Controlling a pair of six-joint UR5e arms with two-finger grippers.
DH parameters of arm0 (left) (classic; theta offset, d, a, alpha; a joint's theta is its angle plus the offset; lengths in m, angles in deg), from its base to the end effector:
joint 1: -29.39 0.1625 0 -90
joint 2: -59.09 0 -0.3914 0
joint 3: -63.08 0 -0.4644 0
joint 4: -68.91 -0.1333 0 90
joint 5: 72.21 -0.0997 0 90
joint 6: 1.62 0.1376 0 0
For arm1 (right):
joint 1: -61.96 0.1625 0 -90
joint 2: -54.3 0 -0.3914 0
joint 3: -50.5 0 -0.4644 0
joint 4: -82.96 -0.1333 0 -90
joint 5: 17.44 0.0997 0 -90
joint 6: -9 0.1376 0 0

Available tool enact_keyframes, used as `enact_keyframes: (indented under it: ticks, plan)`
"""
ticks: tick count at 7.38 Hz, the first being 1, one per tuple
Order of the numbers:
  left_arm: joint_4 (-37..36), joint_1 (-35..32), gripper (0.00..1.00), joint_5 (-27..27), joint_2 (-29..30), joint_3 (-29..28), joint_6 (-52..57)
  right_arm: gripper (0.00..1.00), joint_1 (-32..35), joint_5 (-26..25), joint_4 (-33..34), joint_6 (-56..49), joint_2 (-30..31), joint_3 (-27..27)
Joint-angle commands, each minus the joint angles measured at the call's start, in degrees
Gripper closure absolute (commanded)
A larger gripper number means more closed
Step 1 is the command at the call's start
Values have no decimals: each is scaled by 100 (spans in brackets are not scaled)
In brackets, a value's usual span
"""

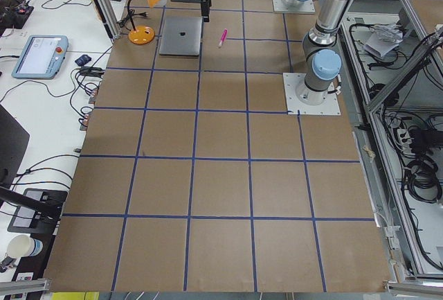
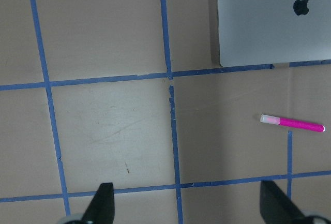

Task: Place pen and mouse around notebook

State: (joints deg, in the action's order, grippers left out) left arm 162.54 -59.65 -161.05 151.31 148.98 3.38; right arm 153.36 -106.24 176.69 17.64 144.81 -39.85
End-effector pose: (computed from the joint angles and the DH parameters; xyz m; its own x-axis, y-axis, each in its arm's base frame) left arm -0.1264 -0.5770 0.4283 -0.9973 0.0698 0.0228 0.0704 0.9971 0.0287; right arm 0.1501 -0.5662 0.4247 -0.9918 0.1243 -0.0308 0.1260 0.9900 -0.0639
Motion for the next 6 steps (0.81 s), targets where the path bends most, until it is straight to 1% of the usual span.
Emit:
enact_keyframes:
  ticks: [1,6]
  plan:
    - [-38,0,0,-10,7,14,18,0,1,2,22,6,3,0]
    - [-47,0,0,-11,59,6,18,0,9,-59,-21,59,55,0]
